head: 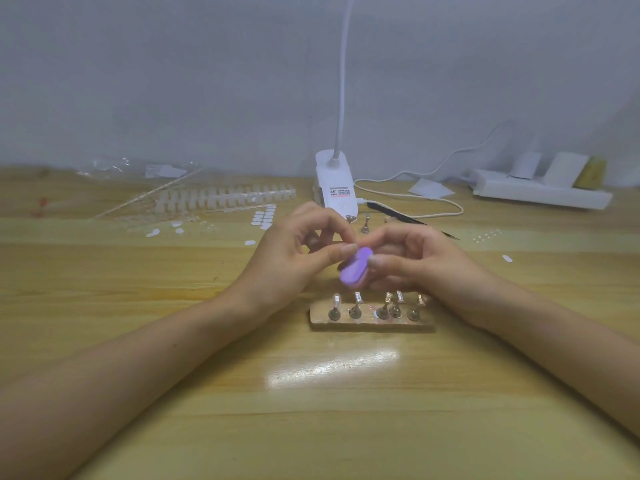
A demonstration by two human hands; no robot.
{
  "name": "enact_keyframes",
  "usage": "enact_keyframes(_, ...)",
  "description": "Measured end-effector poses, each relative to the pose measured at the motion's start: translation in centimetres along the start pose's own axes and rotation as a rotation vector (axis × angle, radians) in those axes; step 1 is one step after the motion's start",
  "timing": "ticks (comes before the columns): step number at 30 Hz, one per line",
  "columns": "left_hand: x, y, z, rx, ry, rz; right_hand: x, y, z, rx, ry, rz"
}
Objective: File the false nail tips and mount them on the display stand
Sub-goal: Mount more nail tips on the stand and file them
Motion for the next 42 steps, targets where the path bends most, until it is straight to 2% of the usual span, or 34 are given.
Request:
enact_keyframes(3, -0.1, 0.0, 0.0, 0.017, -0.009, 0.01, 0.1, 0.4, 0.1, -0.092, 0.024, 0.182)
enact_keyframes(6, 0.0, 0.0, 0.0, 0.008, -0.021, 0.02, 0.0, 0.0, 0.0, 0.007, 0.0, 0.036)
enact_keyframes(10, 0.0, 0.0, 0.0, 0.007, -0.016, 0.02, 0.1, 0.3, 0.1, -0.07, 0.025, 0.155)
enact_keyframes(13, 0.0, -0.1, 0.0, 0.005, -0.018, 0.027, 0.1, 0.0, -0.1, 0.024, -0.008, 0.023)
enact_keyframes(16, 0.0, 0.0, 0.1, 0.0, -0.017, 0.035, 0.1, 0.1, -0.1, -0.031, 0.015, 0.101)
enact_keyframes(20, 0.0, 0.0, 0.0, 0.013, -0.014, 0.039, 0.1, 0.0, -0.1, 0.041, -0.008, -0.001)
enact_keyframes(24, 0.1, 0.1, 0.1, -0.021, 0.038, 0.001, 0.3, 0.3, -0.2, -0.049, 0.04, 0.19)
enact_keyframes(28, -0.1, 0.1, -0.1, 0.016, 0.063, -0.033, 0.1, 0.3, -0.4, -0.171, 0.074, 0.207)
enact_keyframes(30, -0.3, 0.0, -0.2, 0.036, 0.077, -0.055, 0.3, 0.5, -0.9, -0.242, 0.1, 0.062)
enact_keyframes(34, -0.8, 0.1, -0.2, 0.076, 0.147, -0.145, 0.4, 0.8, -1.8, -0.411, 0.179, -0.593)
enact_keyframes(36, -1.2, 0.4, -0.2, 0.094, 0.176, -0.213, 0.8, 0.7, -2.2, -0.519, 0.3, -0.827)
enact_keyframes(37, -1.3, 0.5, -0.2, 0.106, 0.182, -0.232, 1.2, 0.6, -2.5, -0.525, 0.387, -0.832)
enact_keyframes(39, -1.5, 0.6, -0.1, 0.14, 0.182, -0.238, 2.2, 0.1, -3.1, -0.433, 0.559, -0.772)
enact_keyframes(42, -2.0, 0.5, 0.0, 0.217, 0.175, -0.288, 2.8, -1.4, -3.5, -0.341, 0.673, -0.851)
Point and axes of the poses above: each hand's wrist, its own z-axis towards the middle knuckle, its own y-axis out of the back of the hand, x = y × z, the point moved 1 cm from there along z, towards the middle knuckle, and after that the axes turned 10 degrees about -y, right-handed, at the moved point
